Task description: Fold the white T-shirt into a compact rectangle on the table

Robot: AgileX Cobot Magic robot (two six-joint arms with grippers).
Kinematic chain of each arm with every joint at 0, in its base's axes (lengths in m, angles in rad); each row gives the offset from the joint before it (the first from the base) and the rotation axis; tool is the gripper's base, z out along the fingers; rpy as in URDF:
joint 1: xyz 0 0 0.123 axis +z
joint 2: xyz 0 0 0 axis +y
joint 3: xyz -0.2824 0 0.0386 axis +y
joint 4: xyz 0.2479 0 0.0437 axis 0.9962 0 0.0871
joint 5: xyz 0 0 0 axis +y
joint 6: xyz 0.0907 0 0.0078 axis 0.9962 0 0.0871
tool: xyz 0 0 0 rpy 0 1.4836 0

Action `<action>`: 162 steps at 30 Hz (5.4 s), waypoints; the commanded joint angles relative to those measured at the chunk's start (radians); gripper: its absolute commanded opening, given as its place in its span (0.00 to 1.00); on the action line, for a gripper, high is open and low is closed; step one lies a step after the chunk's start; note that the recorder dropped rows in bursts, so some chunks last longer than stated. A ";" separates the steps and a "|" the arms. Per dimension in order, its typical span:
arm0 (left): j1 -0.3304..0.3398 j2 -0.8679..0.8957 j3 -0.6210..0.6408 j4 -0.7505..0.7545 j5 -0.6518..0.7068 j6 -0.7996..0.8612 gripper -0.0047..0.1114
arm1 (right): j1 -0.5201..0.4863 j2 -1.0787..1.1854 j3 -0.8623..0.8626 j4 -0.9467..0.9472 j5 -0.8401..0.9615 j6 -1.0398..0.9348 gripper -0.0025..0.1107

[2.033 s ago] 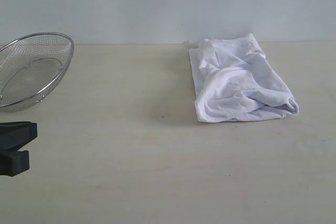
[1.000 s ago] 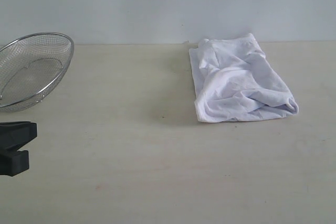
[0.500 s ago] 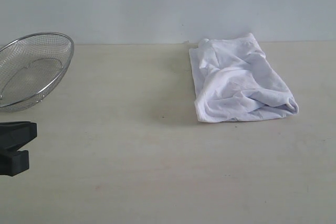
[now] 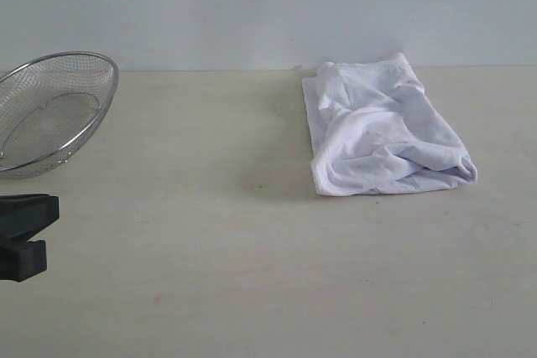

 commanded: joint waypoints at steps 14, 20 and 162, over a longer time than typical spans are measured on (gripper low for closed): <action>0.245 -0.351 0.029 0.043 -0.107 0.033 0.08 | 0.003 -0.004 -0.001 0.000 -0.004 -0.001 0.02; 0.338 -0.513 0.108 0.043 -0.104 0.031 0.08 | 0.003 -0.004 -0.001 0.000 -0.004 0.002 0.02; 0.359 -0.855 0.251 1.550 0.239 -1.434 0.08 | 0.003 -0.004 -0.001 0.000 -0.007 -0.003 0.02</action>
